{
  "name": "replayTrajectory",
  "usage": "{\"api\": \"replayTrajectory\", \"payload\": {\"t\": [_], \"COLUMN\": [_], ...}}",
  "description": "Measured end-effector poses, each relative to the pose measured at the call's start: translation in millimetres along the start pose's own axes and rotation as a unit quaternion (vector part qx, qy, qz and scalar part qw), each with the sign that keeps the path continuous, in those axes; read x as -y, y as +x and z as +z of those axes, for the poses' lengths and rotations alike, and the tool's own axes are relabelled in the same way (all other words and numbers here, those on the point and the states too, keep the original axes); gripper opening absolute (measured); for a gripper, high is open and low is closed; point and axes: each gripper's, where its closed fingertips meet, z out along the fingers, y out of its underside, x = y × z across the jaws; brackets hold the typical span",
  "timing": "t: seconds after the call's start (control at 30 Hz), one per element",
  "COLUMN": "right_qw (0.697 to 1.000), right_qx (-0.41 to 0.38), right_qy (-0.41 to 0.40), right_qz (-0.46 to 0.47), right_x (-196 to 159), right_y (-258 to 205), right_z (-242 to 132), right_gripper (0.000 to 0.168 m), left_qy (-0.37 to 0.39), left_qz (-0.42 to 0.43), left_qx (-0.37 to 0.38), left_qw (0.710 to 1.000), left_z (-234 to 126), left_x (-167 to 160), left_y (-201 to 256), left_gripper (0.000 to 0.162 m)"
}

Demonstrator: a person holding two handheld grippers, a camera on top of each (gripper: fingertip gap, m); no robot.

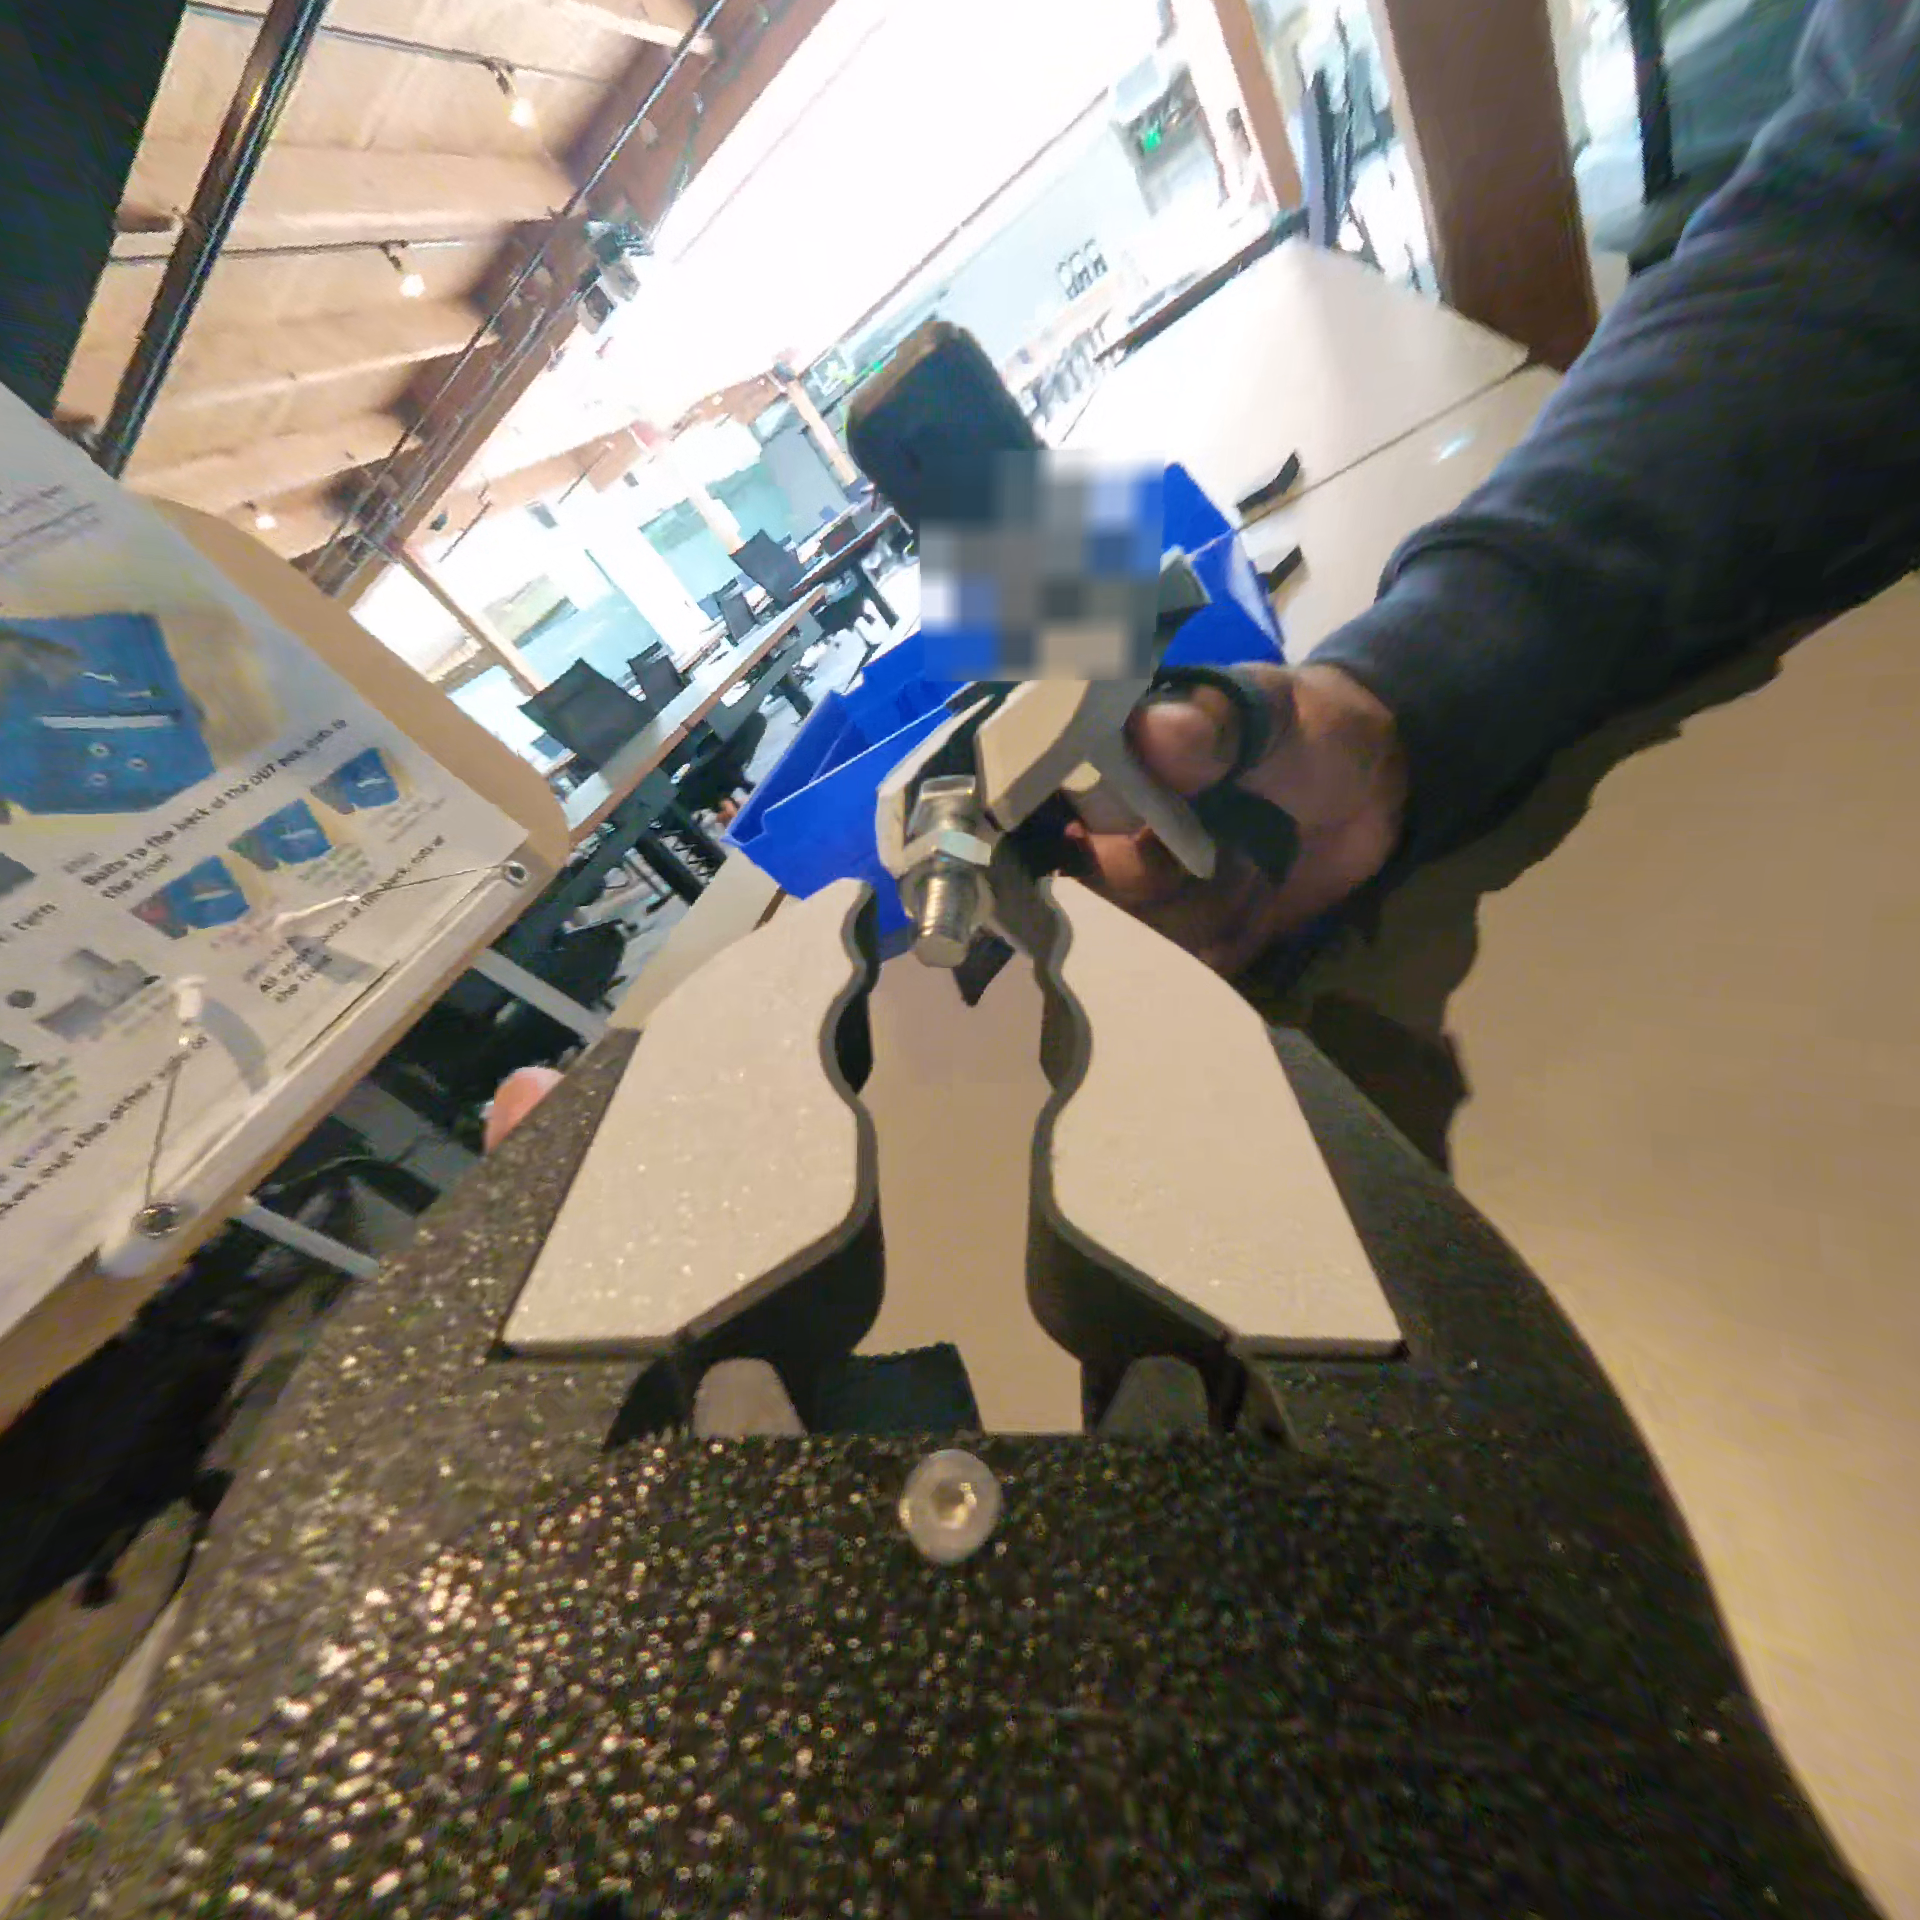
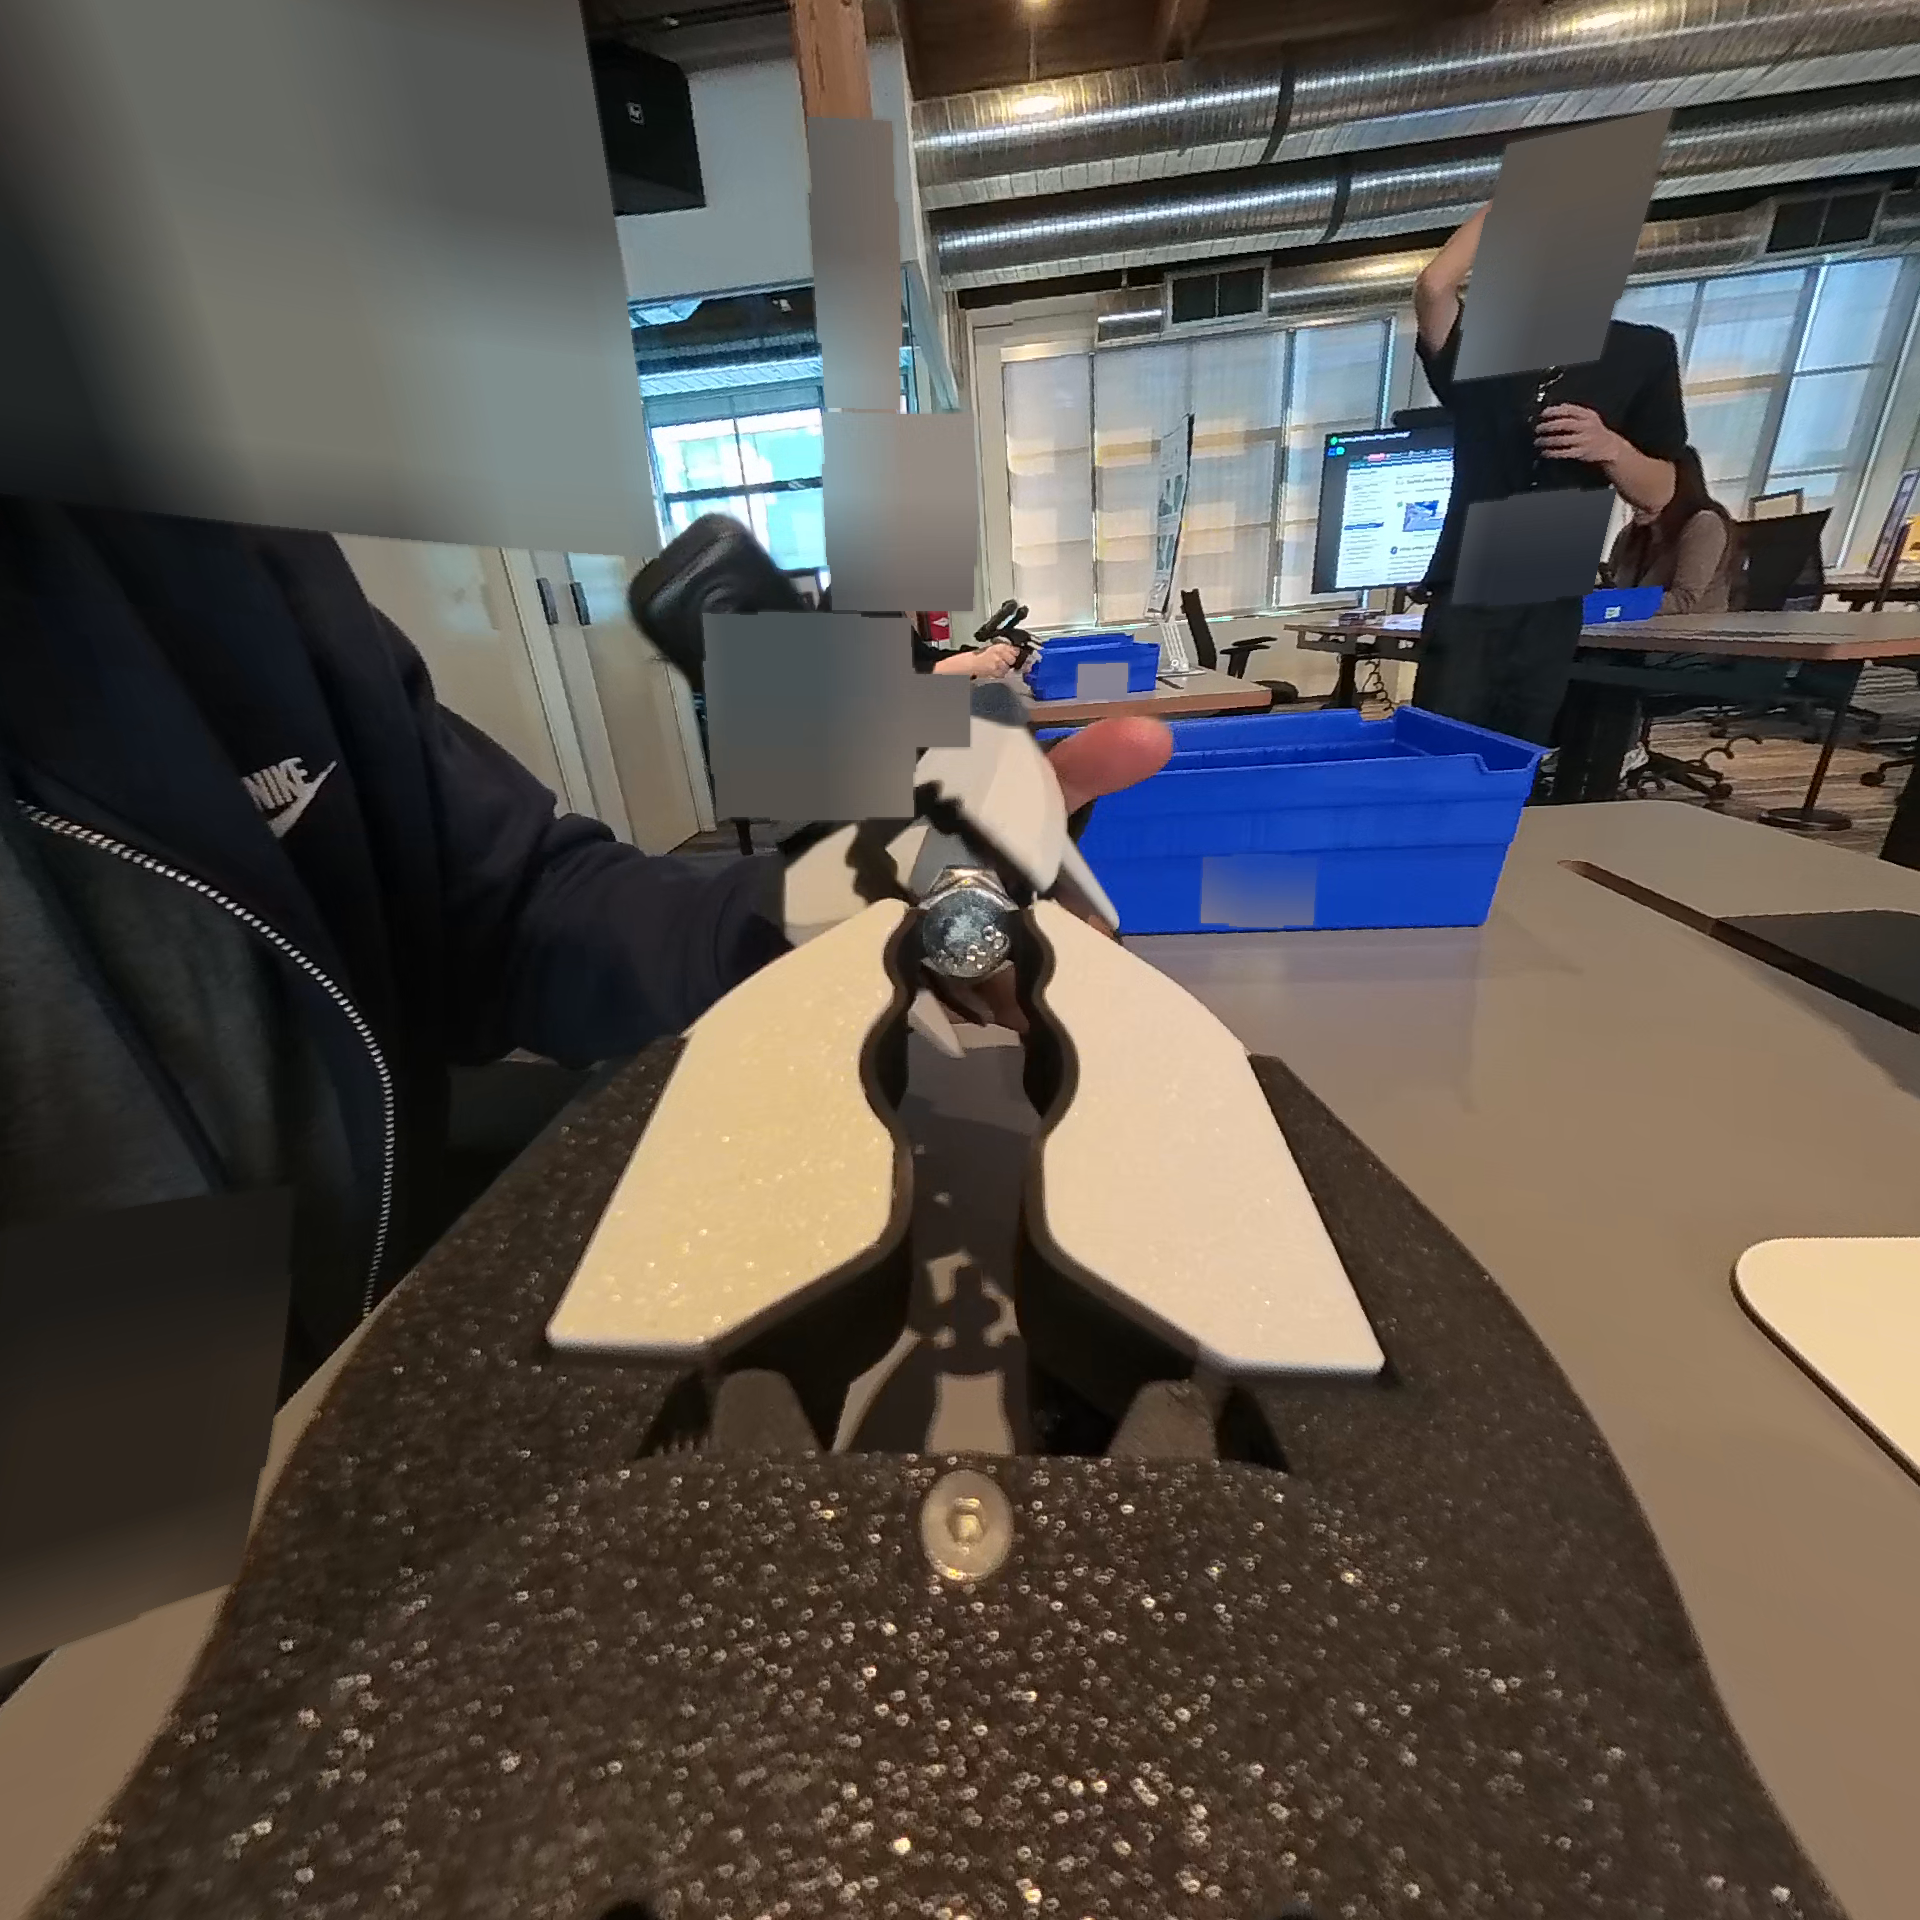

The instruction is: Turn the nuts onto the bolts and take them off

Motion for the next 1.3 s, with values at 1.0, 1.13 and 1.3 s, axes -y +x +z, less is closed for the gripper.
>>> {"api": "replayTrajectory", "payload": {"t": [1.0,1.13,1.3], "right_qw": [1.000,1.000,1.000], "right_qx": [-0.017,-0.012,-0.003], "right_qy": [0.005,0.006,0.002], "right_qz": [0.011,0.011,0.011], "right_x": [-0.1,0.4,-1.5], "right_y": [6.9,5.1,1.6], "right_z": [-2.2,-1.5,1.1], "right_gripper": [0.016,0.016,0.016], "left_qy": [-0.004,0.015,0.015], "left_qz": [-0.063,0.008,0.039], "left_qx": [-0.013,0.016,0.036], "left_qw": [0.998,1.000,0.998], "left_z": [1.0,-0.5,-1.6], "left_x": [-3.2,3.0,3.6], "left_y": [-2.1,-2.6,-5.5], "left_gripper": [0.036,0.025,0.028]}}
